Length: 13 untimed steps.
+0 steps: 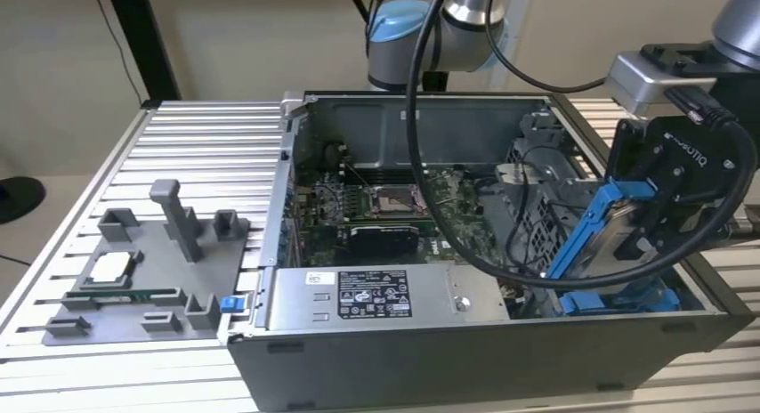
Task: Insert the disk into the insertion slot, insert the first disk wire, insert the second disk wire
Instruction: 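Insert the disk into the insertion slot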
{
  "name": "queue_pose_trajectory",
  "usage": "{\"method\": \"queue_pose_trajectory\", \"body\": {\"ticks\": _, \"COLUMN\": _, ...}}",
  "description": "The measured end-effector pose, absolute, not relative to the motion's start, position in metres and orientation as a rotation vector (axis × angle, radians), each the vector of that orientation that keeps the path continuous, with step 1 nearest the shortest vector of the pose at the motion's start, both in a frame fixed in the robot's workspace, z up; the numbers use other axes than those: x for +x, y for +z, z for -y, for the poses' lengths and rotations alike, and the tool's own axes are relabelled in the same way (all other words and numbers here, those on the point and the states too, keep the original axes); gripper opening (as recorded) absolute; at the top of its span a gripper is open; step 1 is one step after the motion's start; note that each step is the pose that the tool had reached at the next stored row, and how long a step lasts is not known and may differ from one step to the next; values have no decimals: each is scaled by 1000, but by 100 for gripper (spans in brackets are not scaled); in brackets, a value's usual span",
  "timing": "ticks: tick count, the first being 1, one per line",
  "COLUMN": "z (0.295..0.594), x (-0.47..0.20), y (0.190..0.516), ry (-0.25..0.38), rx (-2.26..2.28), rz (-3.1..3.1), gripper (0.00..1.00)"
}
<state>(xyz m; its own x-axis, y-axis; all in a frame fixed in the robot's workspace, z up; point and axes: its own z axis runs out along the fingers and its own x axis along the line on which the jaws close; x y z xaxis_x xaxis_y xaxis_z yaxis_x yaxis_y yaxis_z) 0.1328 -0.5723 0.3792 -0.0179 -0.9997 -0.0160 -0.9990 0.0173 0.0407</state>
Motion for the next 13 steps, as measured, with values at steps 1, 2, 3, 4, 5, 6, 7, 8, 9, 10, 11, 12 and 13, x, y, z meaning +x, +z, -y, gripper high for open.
{"method": "queue_pose_trajectory", "body": {"ticks": 1, "z": 572, "x": 133, "y": 379, "ry": -63, "rx": 2189, "rz": 2228, "gripper": 0}}
{"method": "queue_pose_trajectory", "body": {"ticks": 2, "z": 572, "x": 133, "y": 379, "ry": -63, "rx": 2190, "rz": 2228, "gripper": 100}}
{"method": "queue_pose_trajectory", "body": {"ticks": 3, "z": 572, "x": 133, "y": 379, "ry": -63, "rx": 2189, "rz": 2228, "gripper": 100}}
{"method": "queue_pose_trajectory", "body": {"ticks": 4, "z": 572, "x": 133, "y": 380, "ry": -63, "rx": 2189, "rz": 2228, "gripper": 100}}
{"method": "queue_pose_trajectory", "body": {"ticks": 5, "z": 572, "x": 133, "y": 382, "ry": -63, "rx": 2189, "rz": 2228, "gripper": 100}}
{"method": "queue_pose_trajectory", "body": {"ticks": 6, "z": 572, "x": 133, "y": 384, "ry": -64, "rx": 2189, "rz": 2228, "gripper": 100}}
{"method": "queue_pose_trajectory", "body": {"ticks": 7, "z": 572, "x": 133, "y": 387, "ry": -64, "rx": 2189, "rz": 2228, "gripper": 100}}
{"method": "queue_pose_trajectory", "body": {"ticks": 8, "z": 572, "x": 133, "y": 389, "ry": -65, "rx": 2188, "rz": 2228, "gripper": 100}}
{"method": "queue_pose_trajectory", "body": {"ticks": 9, "z": 572, "x": 133, "y": 390, "ry": -65, "rx": 2188, "rz": 2227, "gripper": 100}}
{"method": "queue_pose_trajectory", "body": {"ticks": 10, "z": 572, "x": 133, "y": 391, "ry": -66, "rx": 2188, "rz": 2227, "gripper": 100}}
{"method": "queue_pose_trajectory", "body": {"ticks": 11, "z": 572, "x": 133, "y": 391, "ry": -66, "rx": 2188, "rz": 2227, "gripper": 100}}
{"method": "queue_pose_trajectory", "body": {"ticks": 12, "z": 572, "x": 133, "y": 391, "ry": -66, "rx": 2188, "rz": 2227, "gripper": 100}}
{"method": "queue_pose_trajectory", "body": {"ticks": 13, "z": 572, "x": 133, "y": 391, "ry": -65, "rx": 2188, "rz": 2227, "gripper": 100}}
